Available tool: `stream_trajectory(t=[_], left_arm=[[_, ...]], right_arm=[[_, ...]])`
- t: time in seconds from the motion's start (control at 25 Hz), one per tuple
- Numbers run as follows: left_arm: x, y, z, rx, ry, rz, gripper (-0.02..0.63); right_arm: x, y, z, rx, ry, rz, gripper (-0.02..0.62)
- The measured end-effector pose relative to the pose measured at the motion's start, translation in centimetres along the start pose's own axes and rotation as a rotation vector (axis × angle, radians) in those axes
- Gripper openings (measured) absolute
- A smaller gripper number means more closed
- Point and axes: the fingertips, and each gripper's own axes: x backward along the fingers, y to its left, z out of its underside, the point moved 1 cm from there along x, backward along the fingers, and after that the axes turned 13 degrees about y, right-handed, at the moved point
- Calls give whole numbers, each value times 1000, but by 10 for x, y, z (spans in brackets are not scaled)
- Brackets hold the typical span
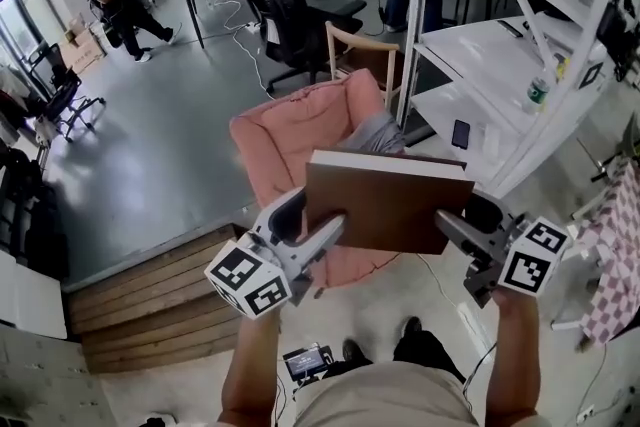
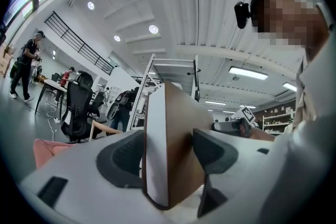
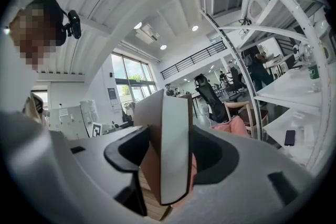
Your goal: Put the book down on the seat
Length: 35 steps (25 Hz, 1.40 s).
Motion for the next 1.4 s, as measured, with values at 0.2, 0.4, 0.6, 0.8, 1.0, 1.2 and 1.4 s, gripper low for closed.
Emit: stream_trajectory(t=[0.2,0.4,0.6,0.8,1.0,1.2,1.4], left_arm=[[-9,21,6,15,10,-13,268],[-32,44,19,37,5,-19,268],[-62,70,25,65,26,-46,269],[-97,95,37,102,62,-53,268],[-138,131,61,151,118,-53,270],[-172,161,91,210,182,-55,269],[-210,207,141,283,256,-65,270]], right_arm=[[-20,-15,-2,-3,14,-12,238],[-40,-44,-5,-1,32,-36,238],[-62,-82,-11,-8,54,-60,238],[-81,-124,-11,-39,81,-69,238],[-110,-173,1,-81,117,-65,238],[-136,-218,19,-143,156,-63,238],[-180,-272,53,-220,205,-61,238]])
